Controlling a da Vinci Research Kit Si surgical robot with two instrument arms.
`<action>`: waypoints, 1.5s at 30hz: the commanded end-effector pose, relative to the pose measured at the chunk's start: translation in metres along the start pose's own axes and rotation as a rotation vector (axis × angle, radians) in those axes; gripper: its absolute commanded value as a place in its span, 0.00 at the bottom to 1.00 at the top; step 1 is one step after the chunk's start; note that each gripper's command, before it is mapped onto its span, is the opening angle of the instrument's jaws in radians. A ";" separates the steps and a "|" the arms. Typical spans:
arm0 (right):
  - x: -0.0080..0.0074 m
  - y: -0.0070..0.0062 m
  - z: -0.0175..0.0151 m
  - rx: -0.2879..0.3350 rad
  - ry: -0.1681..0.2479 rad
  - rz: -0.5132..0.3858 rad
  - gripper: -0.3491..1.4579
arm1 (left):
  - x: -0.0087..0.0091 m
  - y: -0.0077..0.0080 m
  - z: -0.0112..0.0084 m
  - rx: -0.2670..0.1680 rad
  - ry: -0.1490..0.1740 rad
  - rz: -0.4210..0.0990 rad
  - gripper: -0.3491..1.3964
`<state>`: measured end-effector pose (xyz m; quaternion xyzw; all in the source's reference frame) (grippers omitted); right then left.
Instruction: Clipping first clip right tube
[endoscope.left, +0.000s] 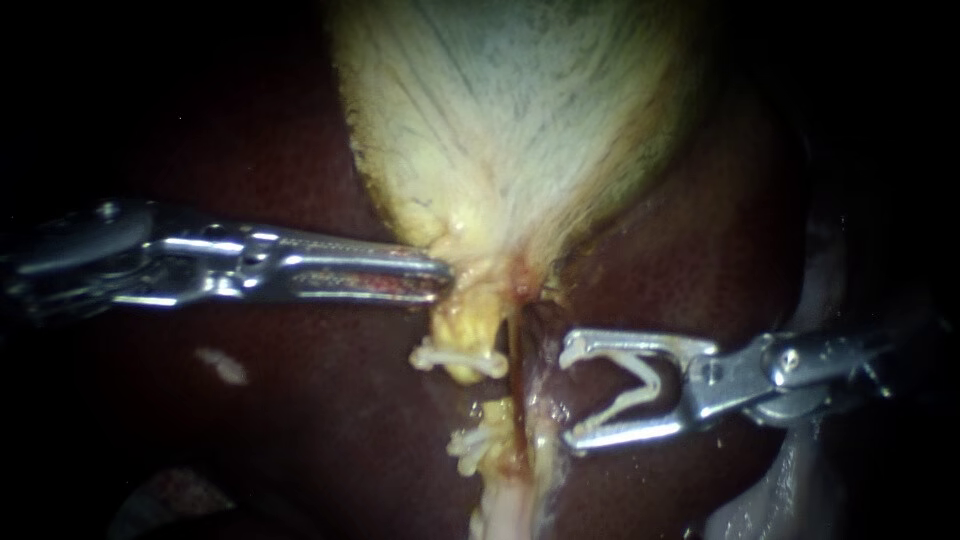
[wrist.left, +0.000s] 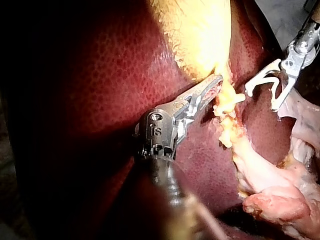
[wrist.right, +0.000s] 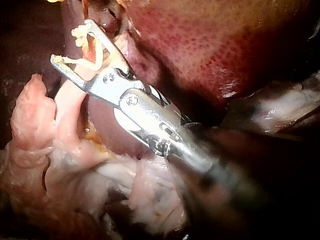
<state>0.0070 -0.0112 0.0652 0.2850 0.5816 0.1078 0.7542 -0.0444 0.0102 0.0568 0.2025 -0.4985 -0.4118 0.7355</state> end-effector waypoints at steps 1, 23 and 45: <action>-0.0003 0.0001 0.0003 0.001 -0.001 0.002 0.51 | -0.0004 -0.0003 -0.0004 -0.002 -0.001 -0.004 0.00; -0.0029 0.0012 0.0048 0.049 -0.010 0.021 0.51 | -0.0014 -0.0021 -0.0009 -0.009 -0.003 -0.010 0.00; -0.0045 0.0010 0.0037 0.076 -0.094 0.035 0.08 | -0.0009 -0.0017 -0.0006 -0.009 -0.003 -0.007 0.00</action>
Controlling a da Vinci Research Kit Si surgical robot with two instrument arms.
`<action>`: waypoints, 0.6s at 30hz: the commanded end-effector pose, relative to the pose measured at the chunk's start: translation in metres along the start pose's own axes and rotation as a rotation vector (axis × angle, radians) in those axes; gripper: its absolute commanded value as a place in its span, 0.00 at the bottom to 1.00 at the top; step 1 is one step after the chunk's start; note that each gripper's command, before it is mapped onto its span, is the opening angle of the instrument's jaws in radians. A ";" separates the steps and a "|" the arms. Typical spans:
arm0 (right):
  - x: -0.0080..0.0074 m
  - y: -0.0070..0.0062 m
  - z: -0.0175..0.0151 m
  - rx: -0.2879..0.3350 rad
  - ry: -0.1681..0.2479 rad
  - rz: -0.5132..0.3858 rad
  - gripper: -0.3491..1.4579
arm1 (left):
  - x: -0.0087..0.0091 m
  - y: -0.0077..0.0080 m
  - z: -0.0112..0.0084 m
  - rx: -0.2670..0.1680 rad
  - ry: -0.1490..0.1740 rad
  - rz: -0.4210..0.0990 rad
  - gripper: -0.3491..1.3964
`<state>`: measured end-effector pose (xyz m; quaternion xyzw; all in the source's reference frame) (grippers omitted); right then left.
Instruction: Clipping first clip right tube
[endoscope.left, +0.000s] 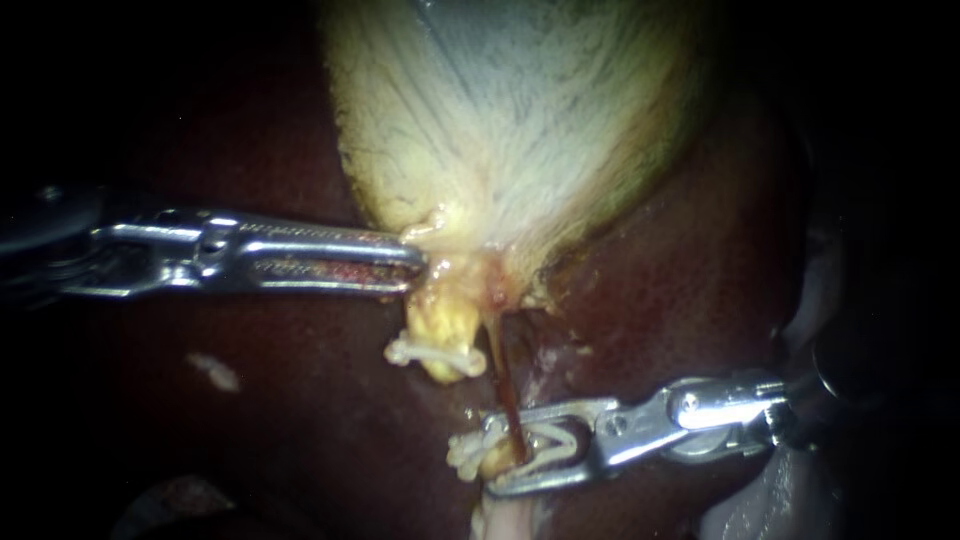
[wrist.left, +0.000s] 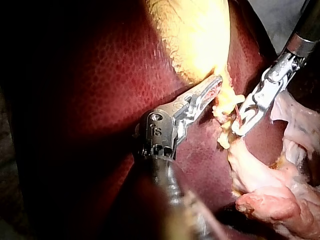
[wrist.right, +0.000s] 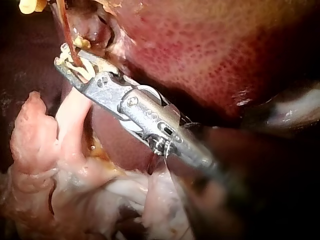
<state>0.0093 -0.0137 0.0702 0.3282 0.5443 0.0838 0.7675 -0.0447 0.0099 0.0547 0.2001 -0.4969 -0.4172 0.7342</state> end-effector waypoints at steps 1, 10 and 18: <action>0.0001 0.0000 -0.0001 -0.002 0.001 0.003 0.05 | 0.0000 0.0000 0.0000 0.000 0.000 0.000 0.00; -0.0005 0.0002 0.0000 -0.003 -0.009 0.018 0.01 | 0.0000 0.0000 0.0002 -0.001 0.000 0.000 0.00; -0.0005 0.0001 0.0000 -0.003 -0.009 0.030 0.02 | 0.0000 0.0000 0.0002 0.000 0.000 0.000 0.00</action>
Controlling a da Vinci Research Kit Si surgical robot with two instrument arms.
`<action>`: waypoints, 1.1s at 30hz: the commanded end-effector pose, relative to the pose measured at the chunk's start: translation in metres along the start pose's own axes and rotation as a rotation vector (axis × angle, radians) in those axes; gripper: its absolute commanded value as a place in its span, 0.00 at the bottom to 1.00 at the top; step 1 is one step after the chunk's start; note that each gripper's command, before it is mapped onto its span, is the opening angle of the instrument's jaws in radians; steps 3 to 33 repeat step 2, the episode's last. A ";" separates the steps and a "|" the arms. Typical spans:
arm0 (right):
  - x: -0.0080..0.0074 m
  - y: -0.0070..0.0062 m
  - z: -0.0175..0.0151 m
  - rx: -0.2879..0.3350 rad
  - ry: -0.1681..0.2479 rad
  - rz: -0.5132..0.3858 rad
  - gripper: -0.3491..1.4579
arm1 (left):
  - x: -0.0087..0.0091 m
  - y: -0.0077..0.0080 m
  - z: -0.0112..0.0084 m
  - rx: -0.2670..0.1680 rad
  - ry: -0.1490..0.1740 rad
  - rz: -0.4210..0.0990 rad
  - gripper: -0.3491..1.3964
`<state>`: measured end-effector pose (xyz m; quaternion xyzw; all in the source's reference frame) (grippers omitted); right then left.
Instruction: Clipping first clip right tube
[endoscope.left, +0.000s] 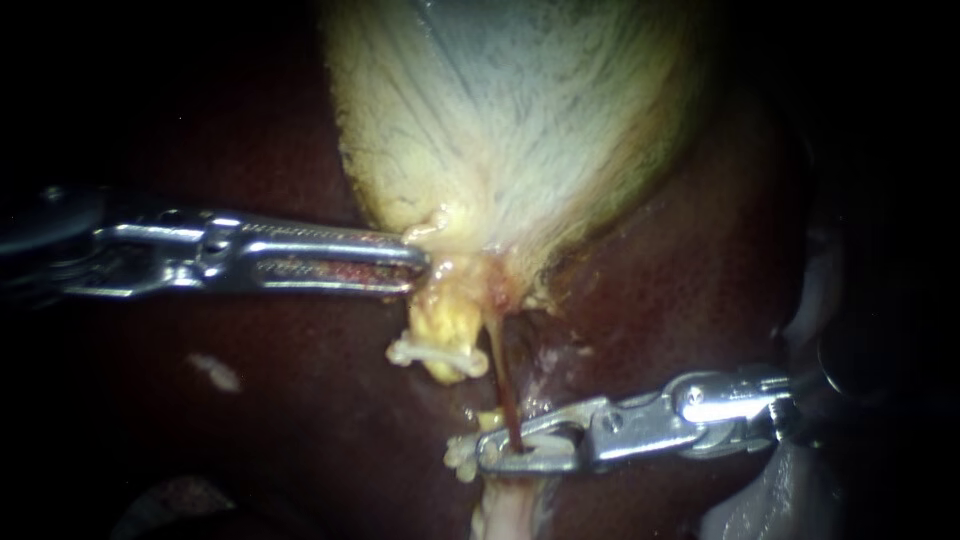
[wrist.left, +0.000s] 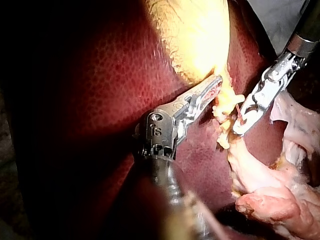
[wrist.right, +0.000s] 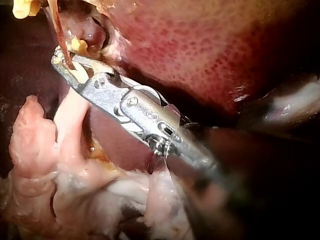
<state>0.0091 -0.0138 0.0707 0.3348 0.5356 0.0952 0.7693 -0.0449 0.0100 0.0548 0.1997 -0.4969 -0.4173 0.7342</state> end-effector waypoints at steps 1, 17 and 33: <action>0.0000 0.0000 0.0000 0.002 0.000 0.000 0.02 | 0.0000 0.0000 0.0000 0.000 0.000 0.000 0.00; 0.0000 0.0000 0.0000 0.002 0.000 0.000 0.02 | 0.0000 0.0000 0.0000 0.000 0.000 0.000 0.00; 0.0000 0.0000 0.0000 0.002 0.000 0.000 0.02 | 0.0000 0.0000 0.0000 0.000 0.000 0.000 0.00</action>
